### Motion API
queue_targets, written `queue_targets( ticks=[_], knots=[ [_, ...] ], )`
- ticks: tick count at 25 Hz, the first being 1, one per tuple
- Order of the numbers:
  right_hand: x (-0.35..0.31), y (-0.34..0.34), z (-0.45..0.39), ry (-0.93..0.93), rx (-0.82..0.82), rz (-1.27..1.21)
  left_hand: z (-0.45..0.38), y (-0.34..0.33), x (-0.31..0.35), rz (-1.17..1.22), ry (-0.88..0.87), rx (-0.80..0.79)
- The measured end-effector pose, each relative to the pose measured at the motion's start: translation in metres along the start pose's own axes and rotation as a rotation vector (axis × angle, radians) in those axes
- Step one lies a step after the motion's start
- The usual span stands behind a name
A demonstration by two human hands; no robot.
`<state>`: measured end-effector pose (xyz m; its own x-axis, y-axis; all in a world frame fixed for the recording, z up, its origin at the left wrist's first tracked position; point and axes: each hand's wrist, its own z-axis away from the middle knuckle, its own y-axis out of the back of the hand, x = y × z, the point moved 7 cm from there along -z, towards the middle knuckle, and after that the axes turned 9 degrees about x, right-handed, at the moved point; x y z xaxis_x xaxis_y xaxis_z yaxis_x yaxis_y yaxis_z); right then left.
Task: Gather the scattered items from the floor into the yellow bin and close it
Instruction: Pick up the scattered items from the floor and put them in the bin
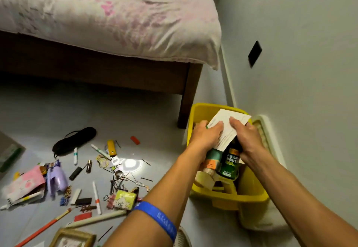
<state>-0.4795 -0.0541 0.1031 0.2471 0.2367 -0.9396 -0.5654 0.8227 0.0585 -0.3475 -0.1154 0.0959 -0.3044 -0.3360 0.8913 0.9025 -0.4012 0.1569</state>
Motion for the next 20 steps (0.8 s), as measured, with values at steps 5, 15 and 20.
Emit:
queue_targets(
  ticks=[5,15,20],
  knots=[
    [0.017,0.021,-0.026,0.051,0.083,0.277,-0.007,0.014,-0.044,-0.061,0.006,-0.01],
    [0.055,-0.075,0.077,0.377,-0.251,0.599,0.029,0.106,-0.11,-0.033,0.053,0.169],
    [0.084,-0.182,0.132,0.371,-0.553,0.665,0.034,0.223,-0.139,-0.003,0.119,0.36]
  ],
)
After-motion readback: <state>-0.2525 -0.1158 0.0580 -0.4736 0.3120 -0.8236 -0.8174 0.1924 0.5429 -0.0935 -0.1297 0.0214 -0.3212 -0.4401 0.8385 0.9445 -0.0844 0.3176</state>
